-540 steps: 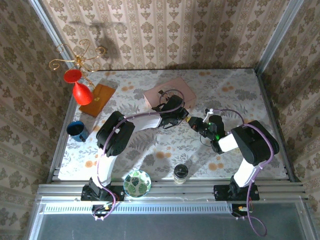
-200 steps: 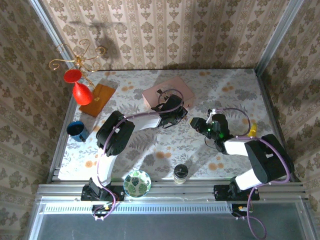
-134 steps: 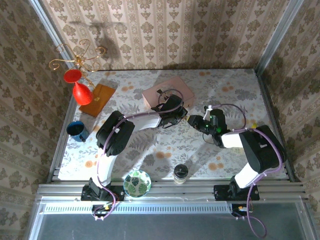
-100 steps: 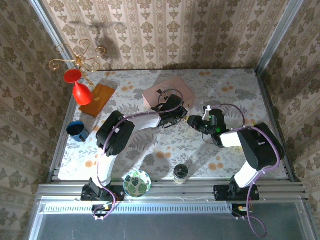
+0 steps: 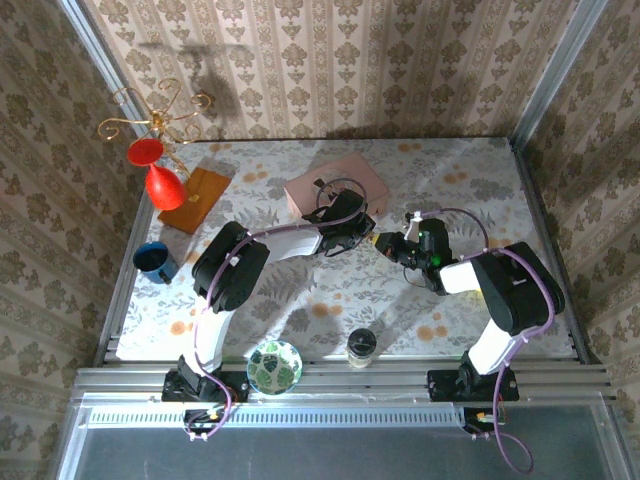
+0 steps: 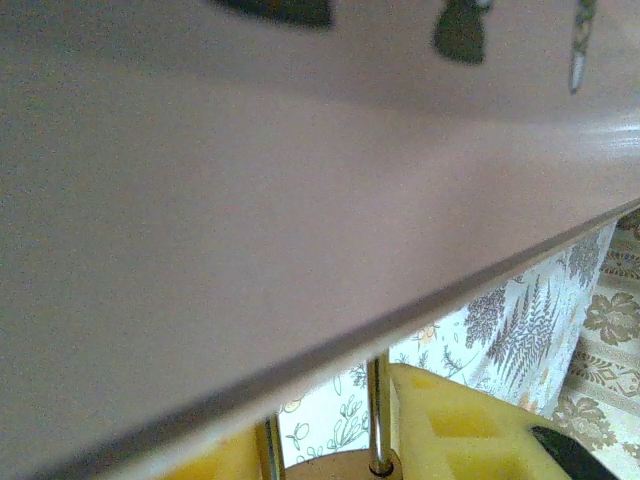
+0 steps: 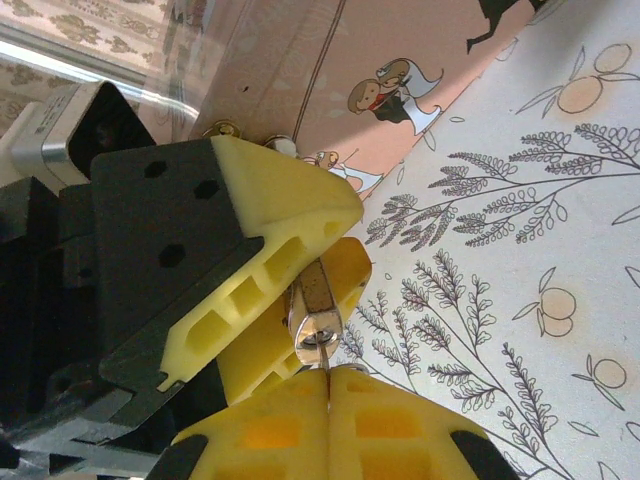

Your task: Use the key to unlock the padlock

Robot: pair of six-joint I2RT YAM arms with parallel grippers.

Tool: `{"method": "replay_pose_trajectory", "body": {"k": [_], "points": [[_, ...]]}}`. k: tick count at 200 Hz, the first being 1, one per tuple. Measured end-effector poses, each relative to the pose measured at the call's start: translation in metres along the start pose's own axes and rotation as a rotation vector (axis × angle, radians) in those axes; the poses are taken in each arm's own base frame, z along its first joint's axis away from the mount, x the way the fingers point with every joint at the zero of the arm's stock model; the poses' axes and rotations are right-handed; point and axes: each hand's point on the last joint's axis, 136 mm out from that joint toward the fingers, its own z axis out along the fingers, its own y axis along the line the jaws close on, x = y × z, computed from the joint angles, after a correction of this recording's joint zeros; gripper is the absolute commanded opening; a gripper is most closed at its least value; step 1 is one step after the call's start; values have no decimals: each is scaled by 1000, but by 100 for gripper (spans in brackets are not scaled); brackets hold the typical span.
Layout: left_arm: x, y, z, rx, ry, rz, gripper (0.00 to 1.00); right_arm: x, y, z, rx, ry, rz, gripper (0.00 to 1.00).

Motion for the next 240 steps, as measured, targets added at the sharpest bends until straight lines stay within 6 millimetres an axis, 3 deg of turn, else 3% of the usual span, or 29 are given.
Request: {"method": "replay_pose_trajectory", "body": {"k": [73,83,141,175,240], "points": [[-3,-1,0,6,-8,1,0,-2,-1,6,-66,24,86,0],[-4,0,0,6,-12,3,0,-2,-2,8,-83,30,105,6],[-11,1,0,11,-26,0,0,-5,1,14,-137,28,179,5],[-11,0,1,15,-26,0,0,-6,1,14,-135,24,189,15],[-4,-2,-1,30,0,5,0,-19,4,8,-93,-33,145,16]]}}
